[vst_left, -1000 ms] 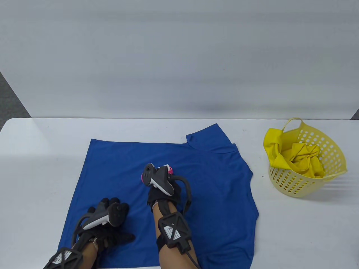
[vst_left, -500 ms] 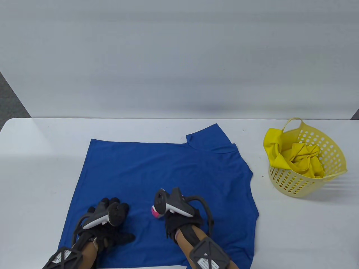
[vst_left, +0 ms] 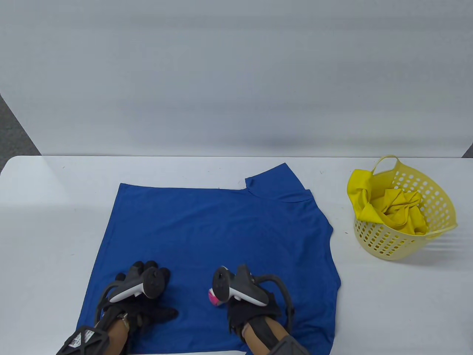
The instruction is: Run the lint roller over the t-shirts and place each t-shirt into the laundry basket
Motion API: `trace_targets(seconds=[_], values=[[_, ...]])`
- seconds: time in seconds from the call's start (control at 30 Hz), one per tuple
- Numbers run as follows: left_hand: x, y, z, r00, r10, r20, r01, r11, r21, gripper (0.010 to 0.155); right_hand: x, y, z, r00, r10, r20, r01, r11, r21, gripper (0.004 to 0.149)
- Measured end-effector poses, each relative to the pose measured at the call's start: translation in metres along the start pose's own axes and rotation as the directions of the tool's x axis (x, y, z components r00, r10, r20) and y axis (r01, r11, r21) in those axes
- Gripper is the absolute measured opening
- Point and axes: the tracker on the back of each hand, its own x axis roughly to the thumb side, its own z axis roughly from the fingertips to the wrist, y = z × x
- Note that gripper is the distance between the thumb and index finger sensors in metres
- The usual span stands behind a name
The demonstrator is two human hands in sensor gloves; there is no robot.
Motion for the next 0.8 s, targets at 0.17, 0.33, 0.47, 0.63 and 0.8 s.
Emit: trace_targets(seconds=[0.17, 0.33, 0.47, 0.63, 0.8], values=[[0.0, 0.0, 0.0, 1.0, -0.002, 0.0, 0.002, 1.0, 0.001, 0.109, 0.03, -0.02, -0.076, 0.996, -0.006, -0.086, 0.0, 0.998, -0.063, 0.055], [0.0, 0.0, 0.0, 1.0, -0.003, -0.001, 0.003, 1.0, 0.0, 0.109, 0.036, -0.038, -0.12, 0.985, -0.132, -0.115, 0.124, 0.99, -0.073, 0.054], [0.0, 0.001, 0.0, 1.0, -0.003, -0.001, 0.003, 1.0, -0.001, 0.109, 0.032, -0.039, -0.128, 0.96, -0.256, -0.117, 0.252, 0.967, -0.047, 0.054], [0.001, 0.0, 0.0, 1.0, -0.001, -0.002, 0.001, 1.0, -0.001, 0.109, 0.027, -0.031, -0.088, 0.999, -0.016, -0.037, 0.016, 1.0, 0.012, 0.055], [0.001, 0.0, 0.0, 1.0, 0.0, -0.002, 0.0, 1.0, -0.002, 0.109, -0.003, -0.012, -0.013, 0.996, 0.061, 0.059, -0.067, 0.992, 0.107, 0.055]])
